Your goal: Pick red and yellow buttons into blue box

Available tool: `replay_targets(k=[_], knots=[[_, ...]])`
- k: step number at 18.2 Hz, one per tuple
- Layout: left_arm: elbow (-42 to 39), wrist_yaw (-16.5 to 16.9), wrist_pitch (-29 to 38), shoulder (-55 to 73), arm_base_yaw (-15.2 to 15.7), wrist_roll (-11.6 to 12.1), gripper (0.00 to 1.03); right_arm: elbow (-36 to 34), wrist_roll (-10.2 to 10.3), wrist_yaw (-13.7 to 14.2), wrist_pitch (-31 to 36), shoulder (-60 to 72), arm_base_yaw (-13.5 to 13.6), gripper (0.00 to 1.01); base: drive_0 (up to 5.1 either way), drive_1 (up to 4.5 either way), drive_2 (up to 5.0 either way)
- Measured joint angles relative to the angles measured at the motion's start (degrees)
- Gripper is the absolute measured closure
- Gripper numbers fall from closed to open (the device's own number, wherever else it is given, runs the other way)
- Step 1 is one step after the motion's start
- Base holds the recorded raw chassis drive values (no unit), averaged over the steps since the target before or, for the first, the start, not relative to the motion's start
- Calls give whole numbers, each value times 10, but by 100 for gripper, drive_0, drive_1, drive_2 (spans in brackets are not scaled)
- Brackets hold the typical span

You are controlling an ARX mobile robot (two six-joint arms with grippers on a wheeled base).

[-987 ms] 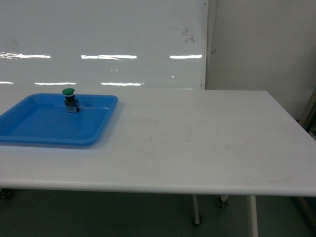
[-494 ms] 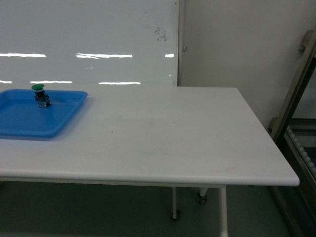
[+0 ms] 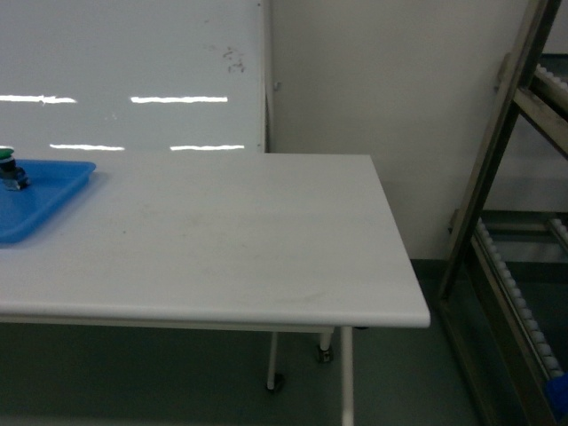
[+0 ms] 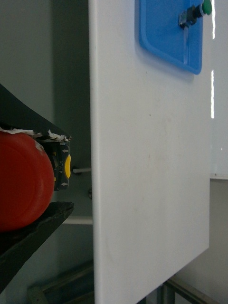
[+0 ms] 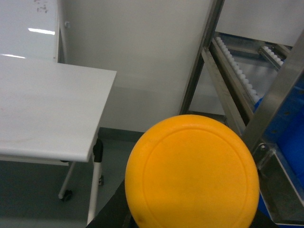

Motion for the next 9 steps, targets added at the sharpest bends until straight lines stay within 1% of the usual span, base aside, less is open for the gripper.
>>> replay_targets(k=[9], knots=[[0,0,0,0,0,0,72,0,0,0,0,0,0,75,502,-234,-234]])
